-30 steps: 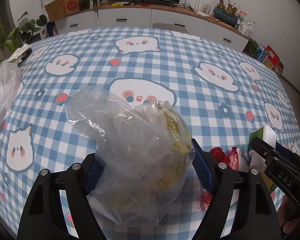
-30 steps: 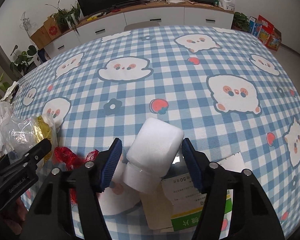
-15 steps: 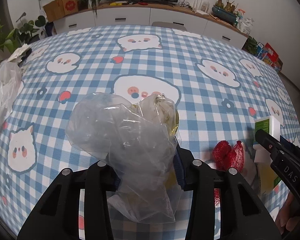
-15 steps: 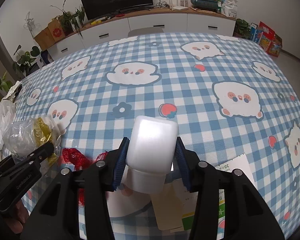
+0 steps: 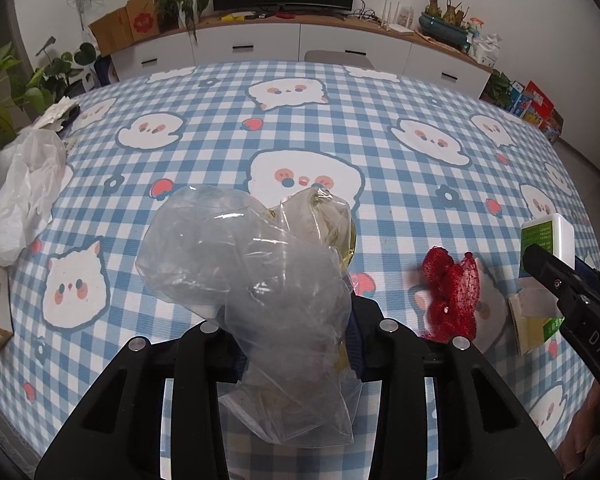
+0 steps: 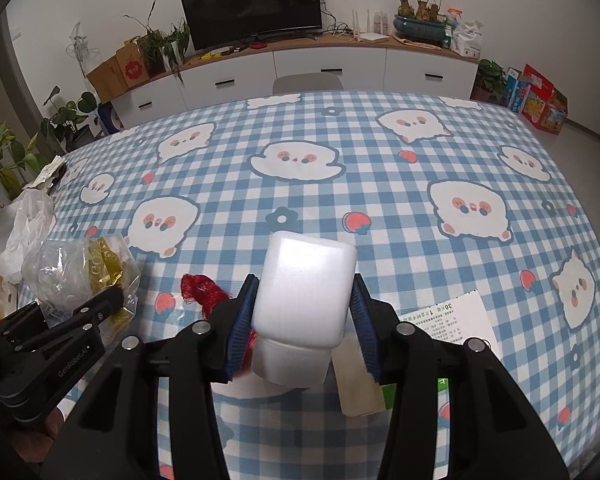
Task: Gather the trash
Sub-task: 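Carry the clear plastic bag and the white pill bottle over the bin with both tools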
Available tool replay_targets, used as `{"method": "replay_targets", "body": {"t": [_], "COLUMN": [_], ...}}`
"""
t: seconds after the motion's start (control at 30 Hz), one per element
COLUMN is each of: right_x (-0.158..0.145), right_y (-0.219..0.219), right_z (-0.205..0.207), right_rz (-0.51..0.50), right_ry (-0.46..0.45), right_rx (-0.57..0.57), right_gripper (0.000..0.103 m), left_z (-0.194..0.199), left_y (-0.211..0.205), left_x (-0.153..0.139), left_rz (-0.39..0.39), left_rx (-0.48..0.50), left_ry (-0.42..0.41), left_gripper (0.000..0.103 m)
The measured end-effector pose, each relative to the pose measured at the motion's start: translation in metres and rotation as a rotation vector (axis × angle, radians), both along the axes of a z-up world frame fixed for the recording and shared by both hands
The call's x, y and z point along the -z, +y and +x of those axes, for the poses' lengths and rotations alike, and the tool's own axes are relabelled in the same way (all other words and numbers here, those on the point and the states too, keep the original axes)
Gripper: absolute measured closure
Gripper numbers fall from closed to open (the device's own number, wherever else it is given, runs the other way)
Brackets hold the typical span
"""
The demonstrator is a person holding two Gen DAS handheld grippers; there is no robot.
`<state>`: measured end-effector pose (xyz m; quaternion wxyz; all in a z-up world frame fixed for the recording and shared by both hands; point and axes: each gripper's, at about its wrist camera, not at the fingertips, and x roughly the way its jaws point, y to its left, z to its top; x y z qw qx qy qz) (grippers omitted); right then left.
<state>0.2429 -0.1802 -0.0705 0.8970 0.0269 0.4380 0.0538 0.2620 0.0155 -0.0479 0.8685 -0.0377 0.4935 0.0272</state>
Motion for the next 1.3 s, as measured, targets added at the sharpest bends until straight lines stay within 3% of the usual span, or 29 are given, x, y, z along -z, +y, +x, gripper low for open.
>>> {"method": "replay_targets", "body": {"t": [0.2,0.57,1.3], "right_x": [-0.011,-0.007,0.004], "right_y": [0.007,0.017,0.068], "right_z": [-0.025,-0.055,-0.155], "right_rz": [-0.003,-0.001,-0.035], "right_ry": [-0.035,-0.037,-0.046], "right_rx": [-0.007,-0.031,-0.109], "right_gripper": [0.059,0.059,0.059], "left_z": [-0.018,-0.063,-0.176], "left_y": [-0.004,0.014,0.044], "left_x": [-0.015,-0.016,-0.01], "left_rz": [0.015,0.0,-0.017], "left_rx": [0.01,-0.011,-0.036], "left_ry": [-0.038,-0.052,-0.067], "left_gripper": [0.067,0.067,0.067]}}
